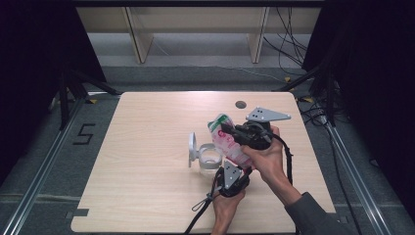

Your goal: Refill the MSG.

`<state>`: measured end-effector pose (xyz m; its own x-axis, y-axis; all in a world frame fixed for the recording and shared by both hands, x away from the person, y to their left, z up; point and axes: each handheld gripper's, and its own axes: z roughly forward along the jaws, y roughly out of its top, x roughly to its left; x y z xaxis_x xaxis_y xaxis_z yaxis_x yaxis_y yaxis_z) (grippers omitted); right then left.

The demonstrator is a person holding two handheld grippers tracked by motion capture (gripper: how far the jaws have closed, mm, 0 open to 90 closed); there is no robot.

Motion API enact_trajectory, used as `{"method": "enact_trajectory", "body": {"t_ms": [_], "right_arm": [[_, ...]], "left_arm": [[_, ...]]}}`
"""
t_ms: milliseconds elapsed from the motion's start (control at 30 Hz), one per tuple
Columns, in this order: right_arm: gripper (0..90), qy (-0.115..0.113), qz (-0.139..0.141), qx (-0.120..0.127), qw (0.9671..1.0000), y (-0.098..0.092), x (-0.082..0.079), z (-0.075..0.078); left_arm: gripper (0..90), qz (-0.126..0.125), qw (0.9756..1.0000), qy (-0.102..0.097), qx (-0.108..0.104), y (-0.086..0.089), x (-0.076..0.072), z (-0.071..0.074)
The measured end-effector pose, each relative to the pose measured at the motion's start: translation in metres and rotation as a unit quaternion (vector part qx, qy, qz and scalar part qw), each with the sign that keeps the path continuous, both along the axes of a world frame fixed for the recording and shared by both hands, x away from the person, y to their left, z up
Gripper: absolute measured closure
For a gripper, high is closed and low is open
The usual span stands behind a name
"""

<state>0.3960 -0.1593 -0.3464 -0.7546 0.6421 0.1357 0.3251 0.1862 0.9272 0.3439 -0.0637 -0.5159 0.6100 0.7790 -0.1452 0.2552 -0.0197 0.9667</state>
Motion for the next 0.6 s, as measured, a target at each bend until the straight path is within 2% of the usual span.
{"method": "enact_trajectory", "body": {"t_ms": [133,167,300,367,433,467,500,600], "right_arm": [[90.0,0.004,0.004,-0.001,1.0,0.003,0.003,-0.001],[90.0,0.014,-0.005,0.001,0.9999,0.004,0.002,-0.002],[90.0,0.007,0.0,-0.008,0.9999,0.008,0.003,-0.004],[90.0,0.007,0.002,-0.003,1.0,0.009,0.004,-0.005],[90.0,0.017,0.0,-0.007,0.9998,0.011,0.003,-0.005],[90.0,0.017,0.0,-0.007,0.9998,0.011,0.003,-0.005],[90.0,0.005,0.007,-0.01,0.9999,0.013,0.006,-0.007],[90.0,0.005,0.003,-0.02,0.9998,0.014,0.006,-0.007]], "left_arm": [[72.5,-0.003,1.0,0.001,0.0,0.001,0.0,0.0],[72.5,-0.006,1.0,0.002,0.0,0.001,0.0,0.0],[72.6,-0.011,0.9999,0.003,-0.004,0.002,0.001,-0.001],[72.6,-0.011,0.9999,0.004,-0.003,0.002,0.002,-0.001],[72.6,-0.012,0.9999,0.003,-0.004,0.002,0.002,-0.001],[72.6,-0.014,0.9999,0.005,-0.004,0.003,0.002,-0.001],[72.6,-0.016,0.9998,0.008,-0.008,0.003,0.002,-0.001],[72.6,-0.017,0.9998,0.006,-0.007,0.003,0.002,-0.001]]}}
